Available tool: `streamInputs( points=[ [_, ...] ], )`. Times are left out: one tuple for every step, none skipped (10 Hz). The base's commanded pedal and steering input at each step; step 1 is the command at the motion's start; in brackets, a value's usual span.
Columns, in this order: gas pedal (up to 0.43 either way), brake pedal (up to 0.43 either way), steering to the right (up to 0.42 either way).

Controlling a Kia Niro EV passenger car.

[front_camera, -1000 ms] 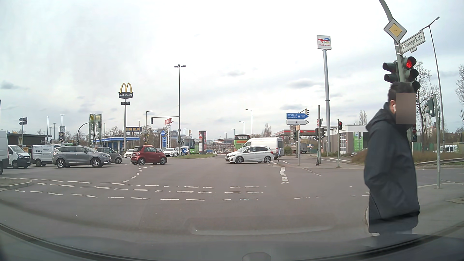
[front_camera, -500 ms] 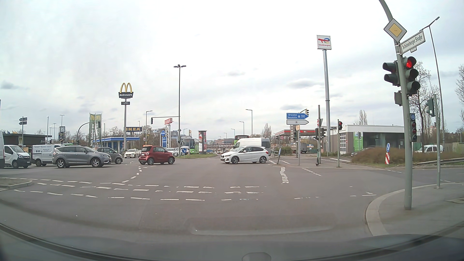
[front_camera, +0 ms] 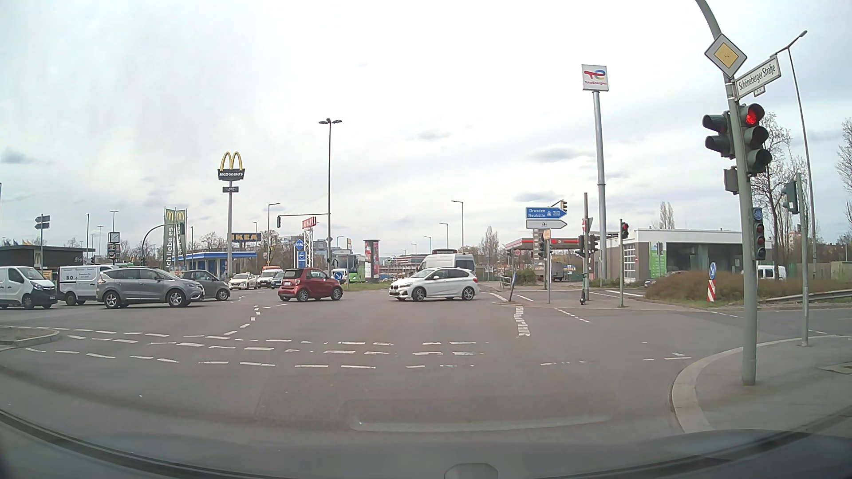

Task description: Follow the waypoints while adhering to traffic rules and regulations

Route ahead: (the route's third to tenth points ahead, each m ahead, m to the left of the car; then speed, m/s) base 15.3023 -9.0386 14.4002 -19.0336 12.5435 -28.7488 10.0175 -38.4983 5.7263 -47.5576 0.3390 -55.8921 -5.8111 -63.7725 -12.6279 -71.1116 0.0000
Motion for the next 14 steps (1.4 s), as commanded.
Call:
streamInputs(
  points=[
    [0.0, 0.409, -0.017],
    [0.0, 0.409, -0.017],
    [0.0, 0.409, -0.017],
    [0.0, 0.409, -0.017],
    [0.0, 0.409, -0.017],
    [0.0, 0.409, -0.017],
    [0.0, 0.409, -0.017],
    [0.0, 0.409, -0.017],
    [0.0, 0.409, -0.017],
    [0.0, 0.409, -0.017],
    [0.0, 0.409, -0.017],
    [0.0, 0.409, -0.017],
    [0.0, 0.409, -0.016],
    [0.0, 0.409, -0.017]
  ],
)
